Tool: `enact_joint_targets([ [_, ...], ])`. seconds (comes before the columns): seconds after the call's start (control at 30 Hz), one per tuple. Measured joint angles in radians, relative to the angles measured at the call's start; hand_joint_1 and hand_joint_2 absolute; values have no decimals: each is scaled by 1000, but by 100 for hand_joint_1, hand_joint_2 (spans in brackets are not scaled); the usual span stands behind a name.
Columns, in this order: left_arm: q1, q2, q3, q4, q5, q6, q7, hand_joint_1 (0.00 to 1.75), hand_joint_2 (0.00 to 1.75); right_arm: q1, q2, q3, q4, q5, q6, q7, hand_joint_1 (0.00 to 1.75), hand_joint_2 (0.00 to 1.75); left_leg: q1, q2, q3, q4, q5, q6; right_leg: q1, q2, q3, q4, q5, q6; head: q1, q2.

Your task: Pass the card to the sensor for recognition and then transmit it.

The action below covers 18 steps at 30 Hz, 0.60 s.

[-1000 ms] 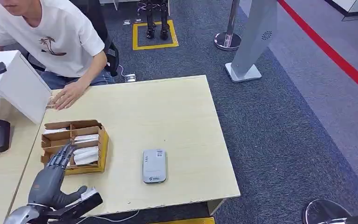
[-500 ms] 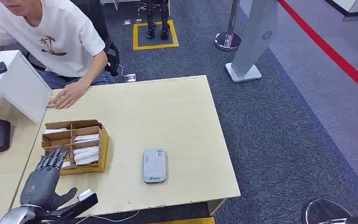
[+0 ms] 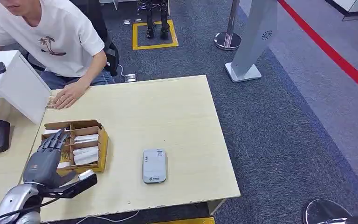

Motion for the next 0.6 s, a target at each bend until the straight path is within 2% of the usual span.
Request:
enact_joint_targets([
  [0.27,-34,-5,-7,35,17,-12,-3,0,175,0,0,0,0,1,1,3,0,175,0,0,0,0,0,0,0,0,0,0,0,0,0,0],
  [0.6,-46,2,-8,44,148,-75,-28,0,175,0,0,0,0,0,3,3,0,175,0,0,0,0,0,0,0,0,0,0,0,0,0,0],
])
